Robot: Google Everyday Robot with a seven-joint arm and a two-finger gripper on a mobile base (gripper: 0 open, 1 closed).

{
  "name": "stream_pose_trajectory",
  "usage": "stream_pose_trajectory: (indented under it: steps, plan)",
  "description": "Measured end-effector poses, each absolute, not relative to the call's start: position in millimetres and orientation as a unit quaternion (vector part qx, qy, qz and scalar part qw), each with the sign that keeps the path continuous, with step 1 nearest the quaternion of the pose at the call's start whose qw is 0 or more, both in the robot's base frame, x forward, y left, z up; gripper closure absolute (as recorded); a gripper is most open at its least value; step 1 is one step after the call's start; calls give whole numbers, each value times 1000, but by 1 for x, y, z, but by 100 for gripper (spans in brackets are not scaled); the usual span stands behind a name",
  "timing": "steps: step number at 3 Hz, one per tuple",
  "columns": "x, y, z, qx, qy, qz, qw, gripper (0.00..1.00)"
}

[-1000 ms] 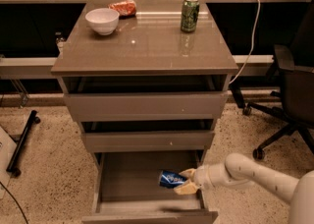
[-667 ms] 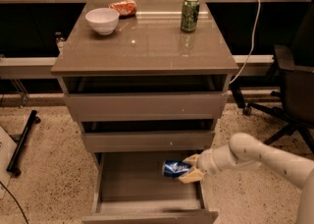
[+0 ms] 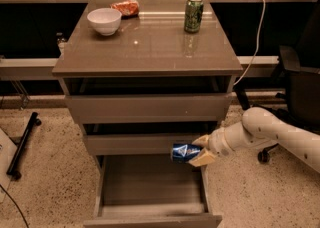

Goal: Pick pepsi can from bottom drawer and place on counter

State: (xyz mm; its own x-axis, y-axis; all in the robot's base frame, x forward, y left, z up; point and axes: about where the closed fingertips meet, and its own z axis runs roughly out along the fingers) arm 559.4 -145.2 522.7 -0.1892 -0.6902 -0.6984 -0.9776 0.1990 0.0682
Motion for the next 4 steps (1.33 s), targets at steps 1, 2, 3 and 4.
stream_pose_trajectory:
  steps: [1,2,3,4]
  plan:
    - [558,-144,519,-574,725,266,271,100]
    - [559,-142,517,-577,726,266,261,100]
    - [551,-140,533,-594,720,251,257,100]
    - [538,-133,568,-623,703,218,263,100]
